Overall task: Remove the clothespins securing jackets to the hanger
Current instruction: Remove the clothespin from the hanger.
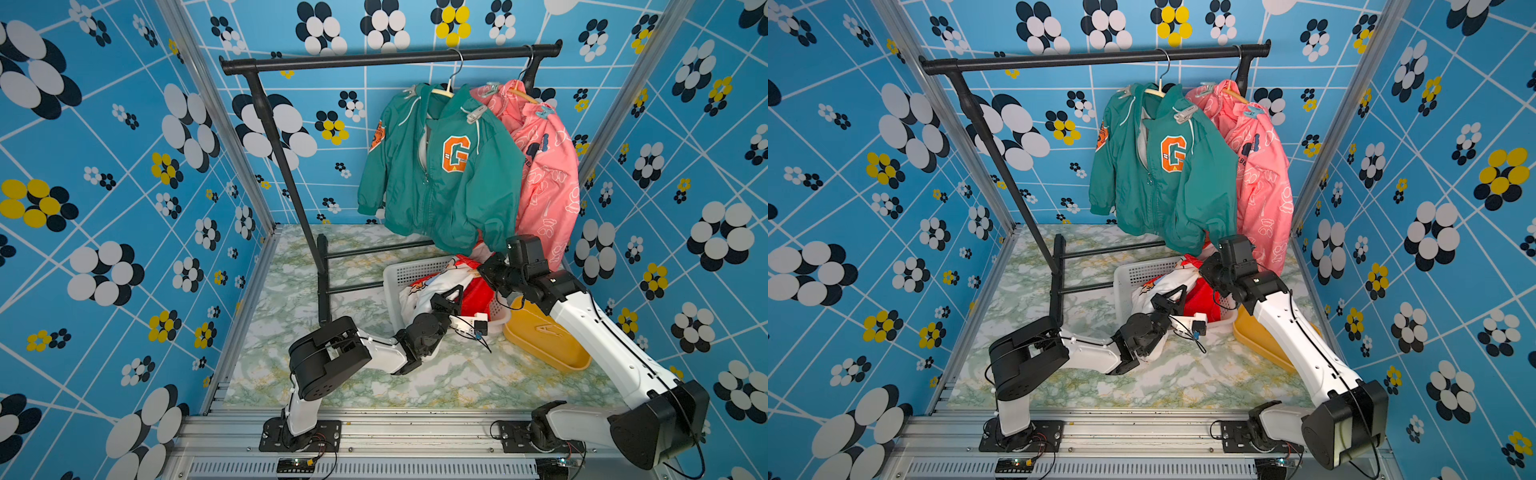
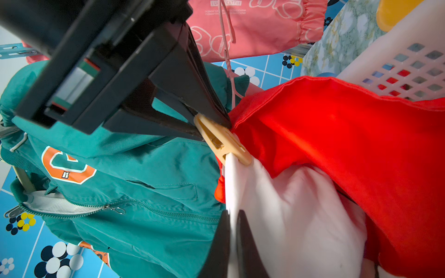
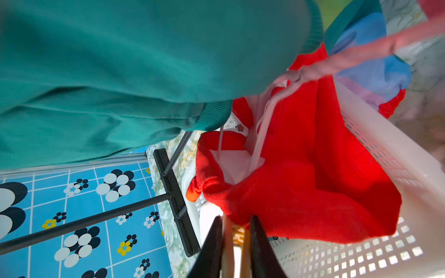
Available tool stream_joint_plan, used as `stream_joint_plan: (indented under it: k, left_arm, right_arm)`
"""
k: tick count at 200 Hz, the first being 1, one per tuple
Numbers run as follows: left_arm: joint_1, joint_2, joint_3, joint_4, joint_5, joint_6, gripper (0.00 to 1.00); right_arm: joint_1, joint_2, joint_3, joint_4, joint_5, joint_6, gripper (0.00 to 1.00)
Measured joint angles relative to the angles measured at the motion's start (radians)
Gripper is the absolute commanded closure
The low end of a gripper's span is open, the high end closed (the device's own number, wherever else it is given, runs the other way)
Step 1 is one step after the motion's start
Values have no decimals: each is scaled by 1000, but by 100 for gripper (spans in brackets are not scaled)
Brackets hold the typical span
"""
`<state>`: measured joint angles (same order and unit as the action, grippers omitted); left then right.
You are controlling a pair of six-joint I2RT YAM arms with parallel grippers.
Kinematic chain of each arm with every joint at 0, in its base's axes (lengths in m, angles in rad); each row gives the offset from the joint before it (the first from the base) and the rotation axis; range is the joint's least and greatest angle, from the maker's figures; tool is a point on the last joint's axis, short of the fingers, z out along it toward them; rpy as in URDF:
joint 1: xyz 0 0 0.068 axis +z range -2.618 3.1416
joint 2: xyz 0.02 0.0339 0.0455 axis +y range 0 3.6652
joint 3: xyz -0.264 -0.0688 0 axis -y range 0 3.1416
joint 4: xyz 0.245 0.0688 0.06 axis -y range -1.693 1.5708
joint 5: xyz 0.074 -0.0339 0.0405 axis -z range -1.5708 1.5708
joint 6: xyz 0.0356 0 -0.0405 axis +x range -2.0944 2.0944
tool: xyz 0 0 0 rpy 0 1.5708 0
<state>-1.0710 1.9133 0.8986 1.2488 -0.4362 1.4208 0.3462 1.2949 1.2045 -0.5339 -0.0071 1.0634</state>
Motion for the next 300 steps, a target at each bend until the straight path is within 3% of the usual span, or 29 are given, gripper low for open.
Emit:
stream_joint_plan:
  k: [76,231,266,300]
  left_arm:
    - [-5,-43,-1,-65,-10,-50,100]
    - [49,-280,-2,-506,30,-409,100]
    - [76,-370,-3,-629,94,-508,100]
    - [147,-546,-5,-793,243,-658,100]
  right_arm:
    - [-5,-14,-2,23,54,-1,93]
    - [-31,-191,-3,36,159,-96,91]
    - [-164,-257,-62,-7,144,-161,90]
    - [-320,-284,-194,-62,130,-203,90]
